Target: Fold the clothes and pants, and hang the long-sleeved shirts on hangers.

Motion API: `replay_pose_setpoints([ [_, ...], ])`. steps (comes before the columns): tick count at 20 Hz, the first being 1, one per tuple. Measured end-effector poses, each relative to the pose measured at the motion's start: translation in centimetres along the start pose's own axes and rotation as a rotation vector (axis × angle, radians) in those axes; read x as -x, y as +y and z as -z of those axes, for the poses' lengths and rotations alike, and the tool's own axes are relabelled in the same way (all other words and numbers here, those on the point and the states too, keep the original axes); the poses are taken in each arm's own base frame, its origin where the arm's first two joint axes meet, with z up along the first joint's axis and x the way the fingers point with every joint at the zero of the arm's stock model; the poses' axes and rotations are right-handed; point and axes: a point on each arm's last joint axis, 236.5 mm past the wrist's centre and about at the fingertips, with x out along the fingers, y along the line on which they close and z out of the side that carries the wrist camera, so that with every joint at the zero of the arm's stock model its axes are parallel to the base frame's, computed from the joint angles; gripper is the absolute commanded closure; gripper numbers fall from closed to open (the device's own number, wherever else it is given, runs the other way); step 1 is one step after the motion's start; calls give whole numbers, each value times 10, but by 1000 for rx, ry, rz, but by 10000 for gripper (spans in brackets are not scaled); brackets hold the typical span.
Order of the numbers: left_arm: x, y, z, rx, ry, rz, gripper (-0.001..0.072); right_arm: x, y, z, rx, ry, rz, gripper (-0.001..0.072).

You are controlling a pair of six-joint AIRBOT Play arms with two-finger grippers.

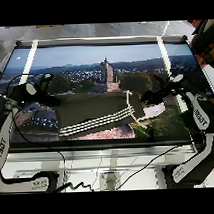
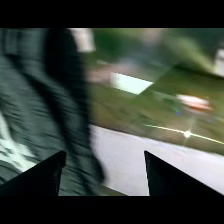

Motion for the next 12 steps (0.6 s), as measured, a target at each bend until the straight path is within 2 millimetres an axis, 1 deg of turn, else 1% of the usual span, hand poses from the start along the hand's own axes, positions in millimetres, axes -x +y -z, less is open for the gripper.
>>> replay_pose_setpoints([
  [3,-1,-3,-3,-18,-4,-6,699,-21,25,5,49,33,-11,155],
  [4,-1,-5,-4,-23,-6,-6,699,-27,33,6,68,41,-10,273],
  [5,-1,-7,-5,-28,-8,-5,699,-33,39,8,89,49,-7,483],
  [6,-1,-9,-6,-34,-8,-3,699,-39,43,9,119,55,5,623],
  [7,-2,-12,-7,-40,-9,-1,699,-42,52,9,145,59,-3,642],
  [8,-2,-15,-8,-47,-10,1,698,-44,59,7,170,55,-4,680],
  [9,-1,-18,-9,-54,-13,2,620,-43,64,4,195,49,1,685],
  [10,1,-20,-11,-62,-20,2,357,-39,71,-2,220,32,4,686],
  [11,5,-22,-14,-68,-30,1,26,-31,79,-10,244,5,8,686],
  [12,11,-24,-17,-74,-43,-3,9,-20,84,-20,266,-30,29,686],
])
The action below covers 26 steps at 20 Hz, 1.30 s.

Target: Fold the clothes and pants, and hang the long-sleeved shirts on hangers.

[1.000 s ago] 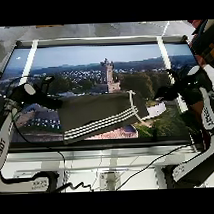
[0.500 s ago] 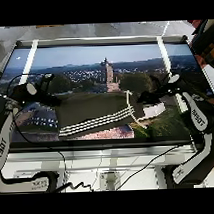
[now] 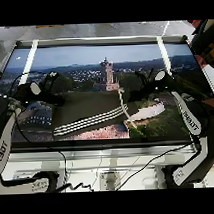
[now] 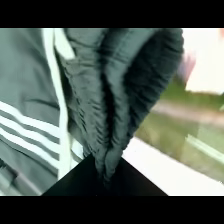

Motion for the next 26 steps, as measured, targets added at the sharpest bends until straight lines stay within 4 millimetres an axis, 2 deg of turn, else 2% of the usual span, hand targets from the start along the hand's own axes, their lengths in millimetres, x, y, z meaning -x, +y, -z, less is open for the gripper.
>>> replay_pose_setpoints([
  [2,17,-1,-9,-10,-40,-14,9,34,1,-27,23,-90,74,686],
  [5,57,-1,-28,-27,-139,-53,9,113,-16,-56,-20,-230,254,685],
  [7,87,-2,-39,-39,-213,-82,9,174,-31,-55,-111,-302,369,686],
  [9,116,-4,-48,-45,-281,-104,9,238,-45,-39,-219,-363,477,686],
  [11,140,-6,-54,-49,-340,-120,9,302,-61,-9,-350,-419,587,685],
  [13,160,-9,-58,-52,-387,-132,9,360,-71,30,-496,-487,675,685],
  [15,173,-11,-60,-55,-415,-140,10,413,-80,78,-643,-552,766,685],
  [18,182,-13,-59,-57,-430,-143,9,478,-79,148,-828,-668,871,685],
  [22,185,-14,-58,-58,-434,-143,9,535,-60,231,-1025,-814,984,685],
  [24,186,-14,-58,-58,-434,-143,9,553,-47,264,-1101,-875,1034,685],
  [26,186,-14,-58,-58,-434,-142,10,564,-35,287,-1155,-921,1070,685],
])
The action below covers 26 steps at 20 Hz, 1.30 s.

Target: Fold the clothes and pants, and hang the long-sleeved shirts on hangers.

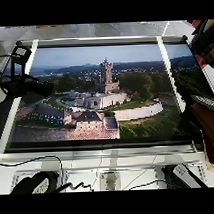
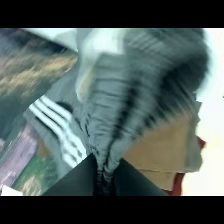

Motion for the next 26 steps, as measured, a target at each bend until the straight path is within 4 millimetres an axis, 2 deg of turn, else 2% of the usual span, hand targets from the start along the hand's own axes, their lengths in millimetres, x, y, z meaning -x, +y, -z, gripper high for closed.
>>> replay_pose_setpoints([
  [3,0,0,0,0,0,0,9,16,-24,-2,-58,-42,43,670],
  [4,0,0,0,0,0,0,10,19,-28,-2,-68,-48,51,580],
  [6,0,0,0,0,1,0,9,23,-32,-4,-81,-64,58,131],
  [7,0,0,0,0,1,0,9,24,-34,-4,-84,-67,60,14],
  [12,0,0,0,0,1,0,9,25,-34,-4,-90,-71,57,38],
  [14,0,0,0,0,1,0,9,21,-31,-7,-88,-73,47,219],
  [15,0,0,0,0,0,0,9,18,-26,-8,-80,-69,28,231],
  [16,0,0,0,0,0,0,9,12,-17,-8,-52,-55,-2,305],
  [17,0,0,0,0,0,0,9,6,-5,-6,-13,-32,-42,456],
  [19,0,0,0,0,1,0,9,-5,27,2,63,14,-146,680],
  [22,0,0,0,0,0,0,9,-13,96,17,189,67,-350,685],
  [26,0,0,0,0,0,0,9,1,194,48,384,86,-597,686],
])
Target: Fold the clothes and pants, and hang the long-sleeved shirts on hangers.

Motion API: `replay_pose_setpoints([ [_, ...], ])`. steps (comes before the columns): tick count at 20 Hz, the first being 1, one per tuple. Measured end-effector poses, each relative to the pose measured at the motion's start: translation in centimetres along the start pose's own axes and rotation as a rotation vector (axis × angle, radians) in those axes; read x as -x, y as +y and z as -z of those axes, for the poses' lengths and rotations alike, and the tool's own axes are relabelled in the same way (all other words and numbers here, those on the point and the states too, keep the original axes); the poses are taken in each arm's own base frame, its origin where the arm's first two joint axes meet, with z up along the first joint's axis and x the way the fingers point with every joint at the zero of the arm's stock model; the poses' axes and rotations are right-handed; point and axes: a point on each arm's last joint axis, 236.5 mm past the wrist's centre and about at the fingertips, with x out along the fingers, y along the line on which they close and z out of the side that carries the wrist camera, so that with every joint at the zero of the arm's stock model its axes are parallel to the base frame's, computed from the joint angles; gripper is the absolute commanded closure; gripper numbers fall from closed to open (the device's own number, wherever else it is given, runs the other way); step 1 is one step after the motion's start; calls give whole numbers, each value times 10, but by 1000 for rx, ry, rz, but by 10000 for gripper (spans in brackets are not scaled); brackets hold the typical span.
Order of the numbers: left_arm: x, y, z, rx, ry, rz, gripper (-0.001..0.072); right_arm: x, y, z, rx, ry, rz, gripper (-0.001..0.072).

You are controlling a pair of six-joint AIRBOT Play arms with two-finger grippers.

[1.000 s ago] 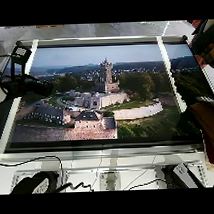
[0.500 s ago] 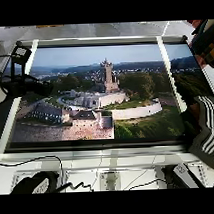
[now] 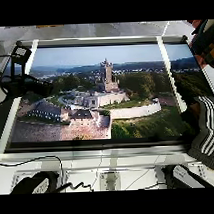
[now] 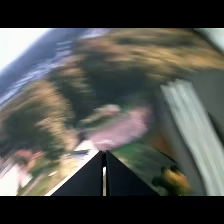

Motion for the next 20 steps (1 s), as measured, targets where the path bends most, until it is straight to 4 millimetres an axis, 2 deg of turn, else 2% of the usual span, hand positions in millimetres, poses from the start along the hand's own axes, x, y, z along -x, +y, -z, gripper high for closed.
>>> replay_pose_setpoints([
  [3,0,0,0,0,0,0,9,-20,72,9,207,11,-126,687],
  [5,0,0,0,0,0,0,9,-28,111,20,348,14,-167,687],
  [7,0,0,0,0,0,0,9,-35,134,31,474,12,-159,687],
  [12,0,0,0,0,0,0,9,-48,149,42,637,19,-76,686],
  [20,0,0,0,0,0,0,9,-50,152,44,676,14,-55,686],
])
